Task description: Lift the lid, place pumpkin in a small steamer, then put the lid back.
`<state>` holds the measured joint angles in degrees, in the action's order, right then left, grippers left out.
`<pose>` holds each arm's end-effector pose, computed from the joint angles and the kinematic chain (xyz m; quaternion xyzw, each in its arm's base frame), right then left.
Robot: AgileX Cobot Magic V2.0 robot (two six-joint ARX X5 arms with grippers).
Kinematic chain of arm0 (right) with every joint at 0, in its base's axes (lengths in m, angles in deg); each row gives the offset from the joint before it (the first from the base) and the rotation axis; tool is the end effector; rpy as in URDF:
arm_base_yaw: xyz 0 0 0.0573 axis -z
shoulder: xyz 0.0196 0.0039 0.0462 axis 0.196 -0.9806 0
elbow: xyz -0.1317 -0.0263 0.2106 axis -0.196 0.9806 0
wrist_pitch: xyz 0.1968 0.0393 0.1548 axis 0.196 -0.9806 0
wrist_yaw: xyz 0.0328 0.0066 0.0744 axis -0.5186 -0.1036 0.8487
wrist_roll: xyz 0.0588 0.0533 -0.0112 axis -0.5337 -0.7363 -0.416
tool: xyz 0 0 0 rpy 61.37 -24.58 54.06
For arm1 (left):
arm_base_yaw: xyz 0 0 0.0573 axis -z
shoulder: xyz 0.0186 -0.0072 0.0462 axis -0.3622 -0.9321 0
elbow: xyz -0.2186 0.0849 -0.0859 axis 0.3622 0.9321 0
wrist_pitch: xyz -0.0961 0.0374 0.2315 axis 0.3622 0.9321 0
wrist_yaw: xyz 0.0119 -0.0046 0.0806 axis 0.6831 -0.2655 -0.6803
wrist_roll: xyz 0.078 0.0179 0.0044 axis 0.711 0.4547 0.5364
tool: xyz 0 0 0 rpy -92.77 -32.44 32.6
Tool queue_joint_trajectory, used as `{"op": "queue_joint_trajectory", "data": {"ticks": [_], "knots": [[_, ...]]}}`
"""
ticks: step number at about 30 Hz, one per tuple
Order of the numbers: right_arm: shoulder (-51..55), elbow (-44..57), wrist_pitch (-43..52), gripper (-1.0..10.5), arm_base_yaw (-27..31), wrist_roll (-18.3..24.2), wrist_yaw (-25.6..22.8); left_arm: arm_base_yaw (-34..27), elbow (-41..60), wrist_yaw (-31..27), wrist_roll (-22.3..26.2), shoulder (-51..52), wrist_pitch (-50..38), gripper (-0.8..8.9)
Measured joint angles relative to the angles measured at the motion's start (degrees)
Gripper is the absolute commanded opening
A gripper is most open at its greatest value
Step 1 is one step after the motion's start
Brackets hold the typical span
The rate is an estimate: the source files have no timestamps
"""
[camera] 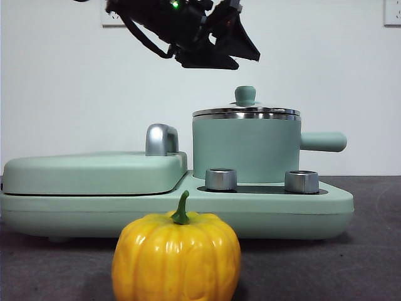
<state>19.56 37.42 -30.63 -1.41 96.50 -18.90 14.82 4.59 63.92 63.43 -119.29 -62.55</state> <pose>0.1767 0.0622 0.3056 -0.1086 0.1093 0.2878 0.9452 0.3377 -0.2750 0.2748 0.0690 0.0937 -0.4803 0.8694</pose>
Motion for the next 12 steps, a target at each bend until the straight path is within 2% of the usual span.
{"op": "queue_joint_trajectory", "data": {"ticks": [12], "knots": [[0.0, 0.0, -0.55, 2.3, 0.0, 0.0, 0.0, 0.0, -0.17, 0.0, -0.59, -1.07, 3.52, 2.8]]}}
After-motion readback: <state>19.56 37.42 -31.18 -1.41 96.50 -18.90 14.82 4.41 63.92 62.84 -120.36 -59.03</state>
